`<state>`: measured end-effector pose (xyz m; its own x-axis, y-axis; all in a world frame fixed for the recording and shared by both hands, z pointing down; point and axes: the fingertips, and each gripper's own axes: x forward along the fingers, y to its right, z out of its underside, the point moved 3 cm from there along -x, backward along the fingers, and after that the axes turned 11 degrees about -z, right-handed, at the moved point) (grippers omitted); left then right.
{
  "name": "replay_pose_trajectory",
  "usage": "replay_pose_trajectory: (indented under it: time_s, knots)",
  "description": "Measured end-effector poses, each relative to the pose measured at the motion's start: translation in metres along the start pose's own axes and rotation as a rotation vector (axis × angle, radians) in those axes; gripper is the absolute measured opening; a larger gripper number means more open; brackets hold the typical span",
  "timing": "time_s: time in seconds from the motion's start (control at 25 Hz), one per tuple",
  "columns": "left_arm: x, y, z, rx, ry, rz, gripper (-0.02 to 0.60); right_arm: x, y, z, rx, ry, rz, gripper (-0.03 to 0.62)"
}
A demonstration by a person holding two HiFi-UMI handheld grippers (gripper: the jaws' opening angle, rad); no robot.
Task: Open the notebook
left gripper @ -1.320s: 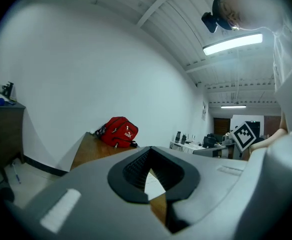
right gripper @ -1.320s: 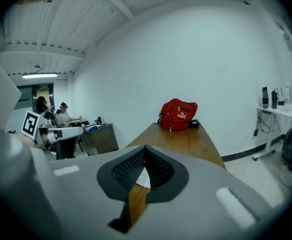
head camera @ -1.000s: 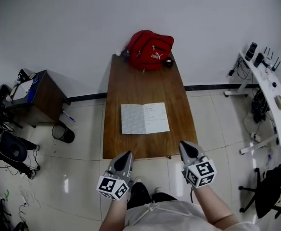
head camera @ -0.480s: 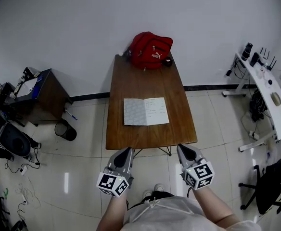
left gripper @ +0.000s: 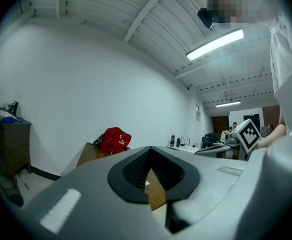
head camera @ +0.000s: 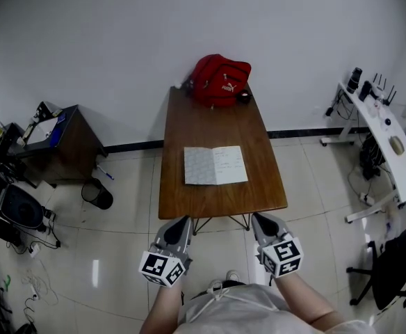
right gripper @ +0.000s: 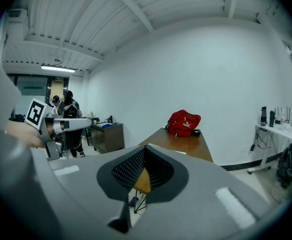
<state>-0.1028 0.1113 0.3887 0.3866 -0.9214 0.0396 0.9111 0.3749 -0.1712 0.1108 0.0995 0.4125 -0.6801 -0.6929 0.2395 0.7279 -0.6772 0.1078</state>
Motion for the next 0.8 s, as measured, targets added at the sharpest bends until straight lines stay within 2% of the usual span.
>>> replay_pose_trajectory:
  time_s: [0.4, 0.8]
  knots:
    - [-0.0041, 0.0093, -0.0014, 0.025, 0.001, 0.027, 0.006, 0.0012, -0.0022, -0.0087, -0.009, 0.015, 0.011, 0.009]
    - [-0.0094, 0.0056, -0.0050, 0.019, 0.008, 0.027, 0.006, 0.0083, -0.0093, -0.0078, -0.019, -0.003, 0.000, 0.009]
